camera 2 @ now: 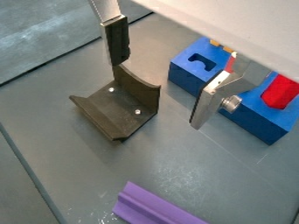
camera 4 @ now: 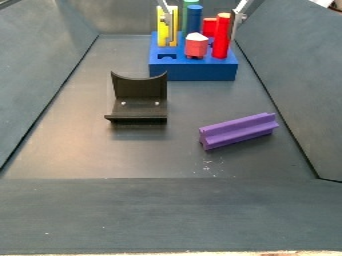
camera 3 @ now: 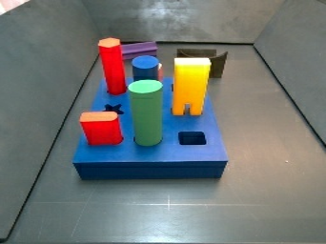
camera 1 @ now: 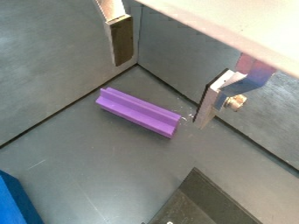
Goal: Pick up the star object. Move up. Place the star object on the fixture. Regrasp the star object. Move to above the board. Insert the star object.
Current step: Pick up the star object.
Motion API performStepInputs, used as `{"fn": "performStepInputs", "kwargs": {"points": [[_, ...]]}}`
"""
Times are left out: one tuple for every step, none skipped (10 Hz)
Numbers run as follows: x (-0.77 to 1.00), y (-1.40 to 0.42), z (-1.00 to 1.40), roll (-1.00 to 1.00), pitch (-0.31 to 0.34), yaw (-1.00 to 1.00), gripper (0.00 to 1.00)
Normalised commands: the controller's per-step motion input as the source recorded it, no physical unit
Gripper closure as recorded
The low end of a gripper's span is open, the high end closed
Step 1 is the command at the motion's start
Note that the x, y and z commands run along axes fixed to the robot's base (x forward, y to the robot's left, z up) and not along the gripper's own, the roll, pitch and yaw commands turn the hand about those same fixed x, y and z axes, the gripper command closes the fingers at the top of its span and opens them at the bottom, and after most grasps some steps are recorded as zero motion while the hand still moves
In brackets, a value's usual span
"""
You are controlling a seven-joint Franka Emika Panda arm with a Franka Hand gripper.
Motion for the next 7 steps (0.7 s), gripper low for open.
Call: {"fn": "performStepInputs", "kwargs": {"points": [[-0.45, 0.28, -0.37, 0.00, 0.000, -0.64, 0.00], [-0.39, 0.13, -0.48, 0.00, 0.000, -0.83, 0.00], [-0.41, 0.08, -0.47, 0.00, -0.034, -0.83, 0.00], [-0.54, 0.22, -0.54, -0.04, -0.069, -0.63, 0.00], [-0.71, 0.30, -0.72, -0.03, -0.093, -0.55, 0.00], [-0.72, 0.31, -0.77, -0.04, -0.101, -0.54, 0.00], [-0.46, 0.17, -0.91, 0.00, -0.106, -0.77, 0.00]]}}
